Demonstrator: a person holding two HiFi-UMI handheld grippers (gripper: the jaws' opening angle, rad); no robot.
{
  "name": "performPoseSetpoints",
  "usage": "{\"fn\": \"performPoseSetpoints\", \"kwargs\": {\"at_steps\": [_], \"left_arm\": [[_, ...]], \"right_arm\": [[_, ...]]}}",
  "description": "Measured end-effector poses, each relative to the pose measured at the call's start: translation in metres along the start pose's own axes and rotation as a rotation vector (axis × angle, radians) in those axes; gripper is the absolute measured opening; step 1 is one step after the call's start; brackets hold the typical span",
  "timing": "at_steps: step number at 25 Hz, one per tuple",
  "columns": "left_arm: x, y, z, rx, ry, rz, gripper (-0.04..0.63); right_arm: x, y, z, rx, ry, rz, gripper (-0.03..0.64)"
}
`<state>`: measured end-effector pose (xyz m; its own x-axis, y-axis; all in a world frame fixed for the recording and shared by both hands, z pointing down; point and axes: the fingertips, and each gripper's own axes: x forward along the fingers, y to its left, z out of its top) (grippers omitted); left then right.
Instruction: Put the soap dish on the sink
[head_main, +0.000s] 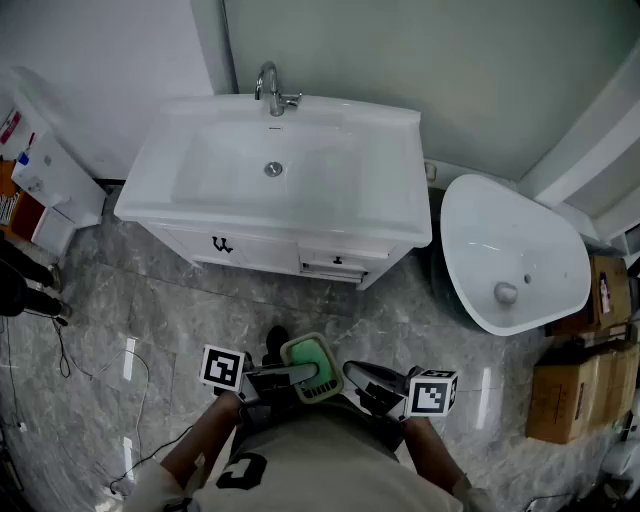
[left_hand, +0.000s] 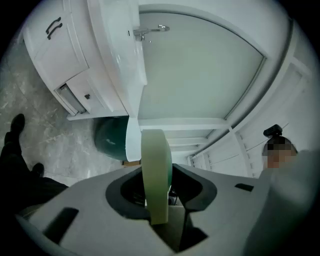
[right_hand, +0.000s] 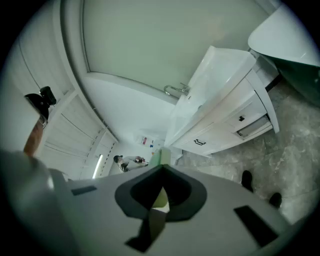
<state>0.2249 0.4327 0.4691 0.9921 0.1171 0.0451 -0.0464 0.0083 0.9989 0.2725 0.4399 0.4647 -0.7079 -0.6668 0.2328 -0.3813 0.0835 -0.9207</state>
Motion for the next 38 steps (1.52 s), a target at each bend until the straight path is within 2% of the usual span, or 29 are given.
{"fn": "performPoseSetpoints", "kwargs": {"at_steps": [3, 5, 8, 12, 16, 22, 31, 38], "left_arm": [[0.016, 0.005, -0.034, -0.034, 0.001, 0.007, 0.147], [0.021, 0.003, -0.047, -0.031, -0.004, 0.007, 0.147], [0.020, -0.001, -0.060, 0.005, 0.003, 0.021, 0.147], [0.006, -0.001, -0.065, -0.011, -0.026, 0.045, 0.147], [-0.017, -0.001, -0.052, -0.039, -0.085, 0.065, 0.147], [-0.062, -0.005, -0.030, -0.040, -0.148, 0.029, 0.147], [-0.102, -0.010, 0.004, 0.000, -0.135, -0.036, 0.147], [-0.128, -0.004, 0.028, 0.014, -0.119, -0.025, 0.146]], "right_arm": [[-0.026, -0.006, -0.013, -0.004, 0.019, 0.014, 0.009], [-0.036, -0.003, -0.019, -0.014, 0.036, 0.026, 0.009], [-0.039, 0.004, -0.029, -0.040, 0.066, 0.040, 0.009], [-0.033, 0.008, -0.034, -0.049, 0.073, 0.040, 0.009], [-0.010, 0.015, -0.039, -0.037, 0.117, 0.051, 0.009], [0.031, 0.034, -0.044, -0.078, 0.176, 0.034, 0.009], [0.078, 0.041, -0.044, -0.099, 0.188, -0.038, 0.009], [0.113, 0.043, -0.044, -0.084, 0.194, -0.070, 0.009]]}}
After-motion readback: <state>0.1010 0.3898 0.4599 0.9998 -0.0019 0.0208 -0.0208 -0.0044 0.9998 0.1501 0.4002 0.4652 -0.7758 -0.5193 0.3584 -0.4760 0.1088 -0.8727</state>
